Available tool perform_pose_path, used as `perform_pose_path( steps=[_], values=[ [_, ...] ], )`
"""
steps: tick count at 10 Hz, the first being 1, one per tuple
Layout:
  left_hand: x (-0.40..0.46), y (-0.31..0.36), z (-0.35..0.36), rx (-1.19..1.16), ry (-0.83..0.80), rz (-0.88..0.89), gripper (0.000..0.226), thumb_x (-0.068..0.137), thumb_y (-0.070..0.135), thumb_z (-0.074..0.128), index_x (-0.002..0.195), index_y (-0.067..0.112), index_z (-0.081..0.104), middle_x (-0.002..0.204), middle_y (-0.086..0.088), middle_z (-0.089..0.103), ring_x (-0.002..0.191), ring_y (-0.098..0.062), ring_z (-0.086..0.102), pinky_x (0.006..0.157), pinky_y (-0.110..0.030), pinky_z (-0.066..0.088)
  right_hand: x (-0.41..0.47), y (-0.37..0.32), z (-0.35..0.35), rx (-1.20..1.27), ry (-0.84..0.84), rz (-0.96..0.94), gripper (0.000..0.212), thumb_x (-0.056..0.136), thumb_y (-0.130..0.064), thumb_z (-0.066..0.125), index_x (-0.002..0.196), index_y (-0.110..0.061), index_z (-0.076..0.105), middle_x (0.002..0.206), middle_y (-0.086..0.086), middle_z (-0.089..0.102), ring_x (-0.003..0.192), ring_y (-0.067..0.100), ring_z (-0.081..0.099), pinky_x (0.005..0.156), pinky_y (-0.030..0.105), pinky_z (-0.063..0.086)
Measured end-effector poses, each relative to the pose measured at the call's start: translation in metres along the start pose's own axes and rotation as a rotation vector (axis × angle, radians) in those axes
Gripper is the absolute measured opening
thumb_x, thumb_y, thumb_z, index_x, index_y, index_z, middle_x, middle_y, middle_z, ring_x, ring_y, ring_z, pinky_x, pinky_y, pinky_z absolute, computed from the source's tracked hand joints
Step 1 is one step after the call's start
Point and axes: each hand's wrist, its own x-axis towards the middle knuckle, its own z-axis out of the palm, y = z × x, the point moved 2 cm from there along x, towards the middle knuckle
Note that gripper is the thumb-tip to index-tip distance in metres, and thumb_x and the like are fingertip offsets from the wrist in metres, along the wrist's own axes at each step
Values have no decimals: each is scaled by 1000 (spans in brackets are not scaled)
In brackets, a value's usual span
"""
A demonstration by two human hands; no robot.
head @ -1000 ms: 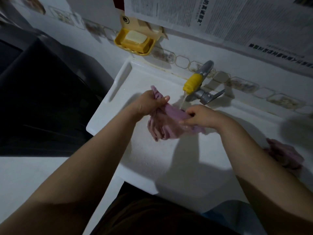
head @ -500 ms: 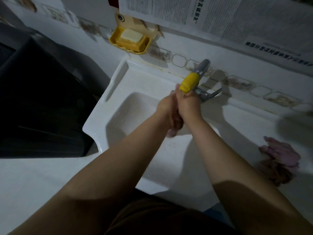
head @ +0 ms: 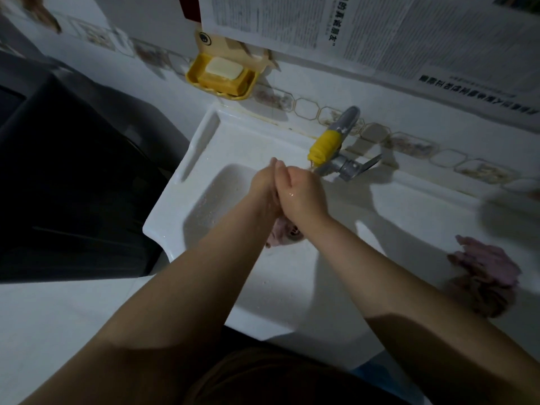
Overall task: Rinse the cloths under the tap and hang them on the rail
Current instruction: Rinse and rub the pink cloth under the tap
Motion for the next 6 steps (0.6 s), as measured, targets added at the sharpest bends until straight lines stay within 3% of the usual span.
perform_pose_path(
  steps=[1, 2, 3, 4, 5, 6],
  values=[
    [-14, -4, 19, -62, -4, -170, 36, 100, 43, 41, 84, 14, 57, 59, -1, 62, 54, -16, 60, 54, -22, 48, 19, 17, -11, 61, 48, 208, 48, 94, -45, 43, 80, -5, 64, 85, 18, 68, 84, 33, 64, 70, 35, 46],
    [-11, 1, 17, -125, -12, -117, 37, 103, 39, 36, 78, 15, 51, 72, -6, 50, 62, -16, 49, 57, -26, 41, 14, 13, -8, 159, 14, 178, 48, 96, -46, 40, 63, -14, 55, 70, 13, 64, 73, 32, 63, 68, 37, 50],
    [-3, 3, 4, -41, -24, -39, 37, 104, 35, 31, 75, 16, 44, 72, -6, 43, 62, -14, 44, 57, -25, 38, -6, -2, -4, 60, -27, 22, 48, 100, -40, 39, 69, -10, 59, 69, 16, 63, 71, 33, 60, 65, 38, 47],
    [-13, -6, 15, -30, -199, -211, 53, 101, 49, 31, 108, 3, 55, 89, -18, 54, 86, -24, 58, 78, -30, 48, 13, 18, -18, 33, -10, 201, 45, 97, -38, 46, 84, -1, 66, 85, 23, 66, 83, 36, 62, 74, 39, 47],
    [-13, -8, 6, -7, -445, -231, 62, 94, 60, 33, 104, 4, 58, 83, -16, 66, 78, -25, 63, 74, -31, 52, 30, 33, -31, 171, -153, 418, 31, 95, -34, 52, 81, -7, 60, 73, 13, 60, 70, 34, 57, 77, 43, 49],
    [-7, 4, -19, 168, -518, -100, 54, 91, 44, 56, 112, -6, 58, 111, -29, 63, 97, -33, 65, 89, -38, 54, 34, 43, -33, 566, -285, 561, 20, 88, -23, 57, 74, -9, 60, 70, 10, 66, 72, 31, 63, 83, 45, 52]
  ],
)
